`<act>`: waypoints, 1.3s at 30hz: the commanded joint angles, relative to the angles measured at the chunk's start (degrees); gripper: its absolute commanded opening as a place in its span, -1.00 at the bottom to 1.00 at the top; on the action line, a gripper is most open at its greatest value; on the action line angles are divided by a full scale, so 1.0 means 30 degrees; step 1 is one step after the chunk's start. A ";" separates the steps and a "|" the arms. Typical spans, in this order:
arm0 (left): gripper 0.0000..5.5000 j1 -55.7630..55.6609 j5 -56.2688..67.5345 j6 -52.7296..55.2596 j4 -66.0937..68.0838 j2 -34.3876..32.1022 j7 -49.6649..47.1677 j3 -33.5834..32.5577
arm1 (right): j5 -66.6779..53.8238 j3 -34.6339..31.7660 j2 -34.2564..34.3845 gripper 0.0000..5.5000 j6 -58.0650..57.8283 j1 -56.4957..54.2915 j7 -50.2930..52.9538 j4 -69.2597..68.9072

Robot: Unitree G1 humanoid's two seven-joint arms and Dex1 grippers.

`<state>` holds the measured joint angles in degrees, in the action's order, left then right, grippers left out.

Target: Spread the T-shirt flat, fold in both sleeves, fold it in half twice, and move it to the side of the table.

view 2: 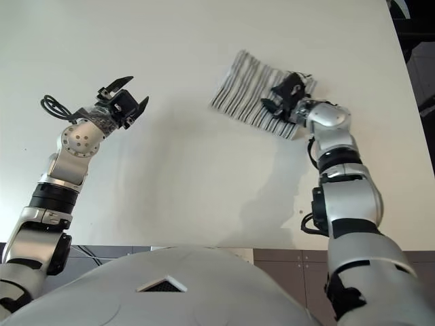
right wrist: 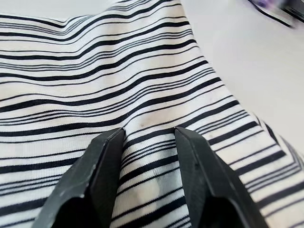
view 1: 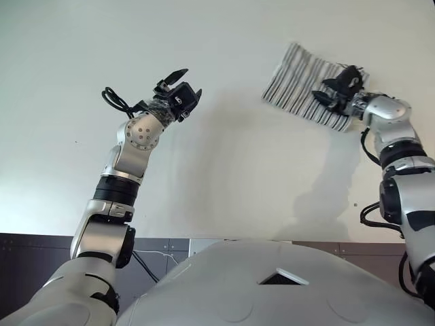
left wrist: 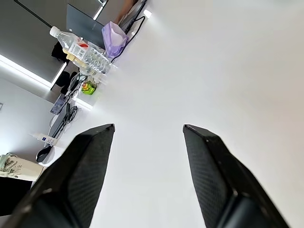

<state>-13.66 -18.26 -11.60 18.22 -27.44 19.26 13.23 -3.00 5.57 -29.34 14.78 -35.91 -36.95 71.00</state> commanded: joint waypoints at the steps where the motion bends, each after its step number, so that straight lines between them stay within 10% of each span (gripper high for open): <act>1: -0.03 0.0192 0.0401 0.0384 -0.0865 0.0030 -0.0238 -0.0737 | -0.0992 -0.2502 -0.1237 -0.30 -0.4685 0.2628 0.3843 0.2257; 9: -0.03 0.0719 0.0304 0.0945 -0.1990 0.0431 -0.0657 -0.0914 | -0.5125 -0.8745 -0.0378 -0.30 -0.6723 0.4902 1.2289 0.2374; 27: -0.03 0.1608 0.0108 0.1902 -0.3348 0.1174 -0.1663 -0.1043 | 0.0104 -0.4782 0.0374 -0.30 -0.0542 0.1736 0.8963 -0.1046; 39: -0.03 0.3865 0.4119 0.3905 -1.0544 0.6127 -0.4909 -0.3655 | -0.2588 -0.1434 0.6645 -0.30 -0.3374 0.8963 0.9446 -2.4395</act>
<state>-4.62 -8.43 -3.49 -10.63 -13.98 8.90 4.17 -10.05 -2.67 -13.61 9.65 -13.93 -10.26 5.59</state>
